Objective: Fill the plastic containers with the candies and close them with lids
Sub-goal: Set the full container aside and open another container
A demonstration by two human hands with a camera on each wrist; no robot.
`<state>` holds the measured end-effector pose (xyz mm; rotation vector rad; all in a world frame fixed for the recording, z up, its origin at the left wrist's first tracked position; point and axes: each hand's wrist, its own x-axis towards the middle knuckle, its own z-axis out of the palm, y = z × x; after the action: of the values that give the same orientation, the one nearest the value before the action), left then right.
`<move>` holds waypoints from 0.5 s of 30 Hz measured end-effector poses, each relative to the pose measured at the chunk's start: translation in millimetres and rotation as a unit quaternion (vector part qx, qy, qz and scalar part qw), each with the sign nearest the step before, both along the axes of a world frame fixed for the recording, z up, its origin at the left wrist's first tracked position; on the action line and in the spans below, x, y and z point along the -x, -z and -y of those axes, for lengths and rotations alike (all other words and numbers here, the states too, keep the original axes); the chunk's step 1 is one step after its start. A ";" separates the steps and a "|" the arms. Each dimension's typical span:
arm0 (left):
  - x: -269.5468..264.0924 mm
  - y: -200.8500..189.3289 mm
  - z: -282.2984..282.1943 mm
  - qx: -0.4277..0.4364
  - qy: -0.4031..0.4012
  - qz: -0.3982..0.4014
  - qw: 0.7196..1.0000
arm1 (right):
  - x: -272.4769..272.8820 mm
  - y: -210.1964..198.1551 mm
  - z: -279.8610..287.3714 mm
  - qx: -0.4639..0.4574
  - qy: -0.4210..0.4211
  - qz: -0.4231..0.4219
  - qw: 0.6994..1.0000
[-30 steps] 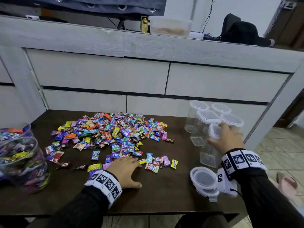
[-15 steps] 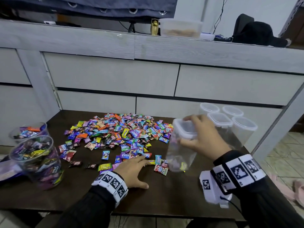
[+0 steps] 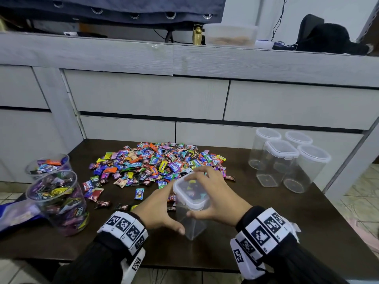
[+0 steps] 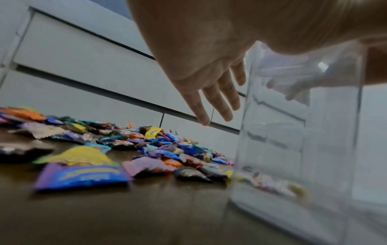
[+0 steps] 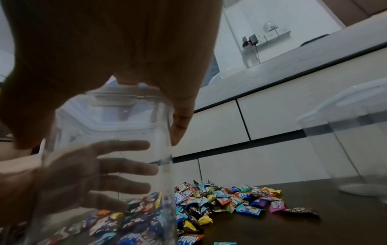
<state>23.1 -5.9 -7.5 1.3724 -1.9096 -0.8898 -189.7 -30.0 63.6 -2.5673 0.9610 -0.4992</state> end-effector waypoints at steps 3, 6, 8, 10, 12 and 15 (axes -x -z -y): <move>10.1 -2.2 1.5 -0.003 -0.004 -0.093 0.996 | -0.2 -2.3 3.5 -0.019 -0.030 -0.005 0.999; 15.4 0.3 3.8 -0.026 -0.001 -0.157 0.987 | 4.6 -8.7 11.5 -0.135 -0.027 0.054 0.989; 17.2 2.7 6.2 -0.036 -0.002 -0.178 0.983 | 3.8 -11.4 16.8 -0.234 -0.011 0.115 0.965; 19.8 4.9 7.8 -0.058 0.000 -0.200 0.978 | -1.4 -11.9 24.1 -0.225 0.038 0.117 0.967; 23.8 6.5 8.3 -0.074 0.001 -0.212 0.974 | -9.5 -11.7 34.2 -0.180 0.086 0.071 0.977; 29.0 9.0 6.7 -0.078 -0.009 -0.217 0.973 | -24.7 -14.1 44.8 -0.160 0.117 -0.013 0.980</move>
<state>-5.8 -12.6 -16.5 1.1589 -1.5166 -1.2383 -164.9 -74.8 77.7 -2.1928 1.2501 -0.3410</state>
